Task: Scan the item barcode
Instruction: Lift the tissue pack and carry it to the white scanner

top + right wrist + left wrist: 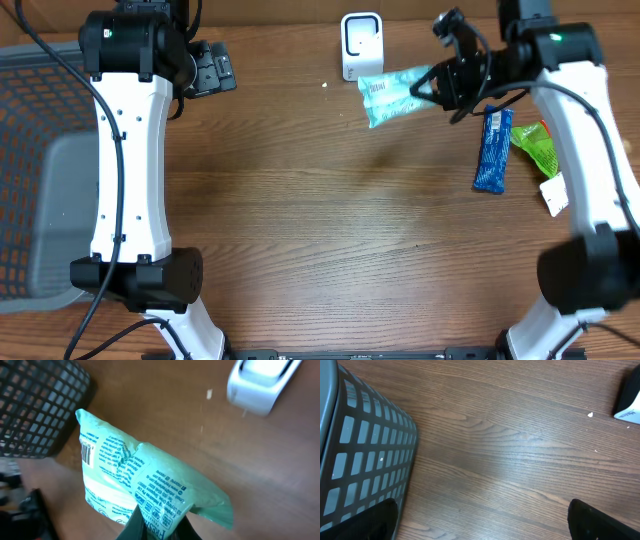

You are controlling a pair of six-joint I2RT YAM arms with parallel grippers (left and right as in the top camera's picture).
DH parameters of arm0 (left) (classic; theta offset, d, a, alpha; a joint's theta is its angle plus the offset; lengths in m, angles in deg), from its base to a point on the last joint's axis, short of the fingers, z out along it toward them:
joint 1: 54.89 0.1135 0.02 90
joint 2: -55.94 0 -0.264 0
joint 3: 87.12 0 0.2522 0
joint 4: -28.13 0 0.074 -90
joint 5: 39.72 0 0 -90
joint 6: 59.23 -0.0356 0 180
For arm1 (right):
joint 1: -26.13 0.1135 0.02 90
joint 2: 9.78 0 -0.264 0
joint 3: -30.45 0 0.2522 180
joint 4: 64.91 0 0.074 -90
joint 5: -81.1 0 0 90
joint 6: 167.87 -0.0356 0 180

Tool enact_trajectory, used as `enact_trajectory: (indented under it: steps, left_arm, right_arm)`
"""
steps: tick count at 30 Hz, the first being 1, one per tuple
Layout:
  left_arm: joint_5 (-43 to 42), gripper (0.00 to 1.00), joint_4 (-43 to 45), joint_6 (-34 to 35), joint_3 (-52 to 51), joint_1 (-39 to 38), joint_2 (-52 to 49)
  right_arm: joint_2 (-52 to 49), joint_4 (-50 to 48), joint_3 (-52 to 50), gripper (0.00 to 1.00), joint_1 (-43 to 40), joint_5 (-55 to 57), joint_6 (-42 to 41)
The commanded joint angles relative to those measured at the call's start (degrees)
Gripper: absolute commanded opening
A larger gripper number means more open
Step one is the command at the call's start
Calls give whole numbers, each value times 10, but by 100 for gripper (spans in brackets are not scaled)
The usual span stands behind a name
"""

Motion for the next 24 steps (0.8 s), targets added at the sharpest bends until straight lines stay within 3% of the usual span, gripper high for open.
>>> enact_trajectory:
  steps: [1, 13, 19, 24]
  left_arm:
    - [7, 99, 1, -9, 0, -1, -1]
    - [7, 100, 1, -9, 0, -1, -1]
    - [7, 100, 1, -9, 0, -1, -1]
    - [7, 100, 1, -9, 0, -1, -1]
  right_arm:
    - [60, -15, 16, 4, 0, 17, 7]
    - [94, -32, 15, 4, 2, 30, -30]
    - [81, -100, 7, 4, 26, 187, -134]
    - [43, -184, -1, 4, 75, 346, -117]
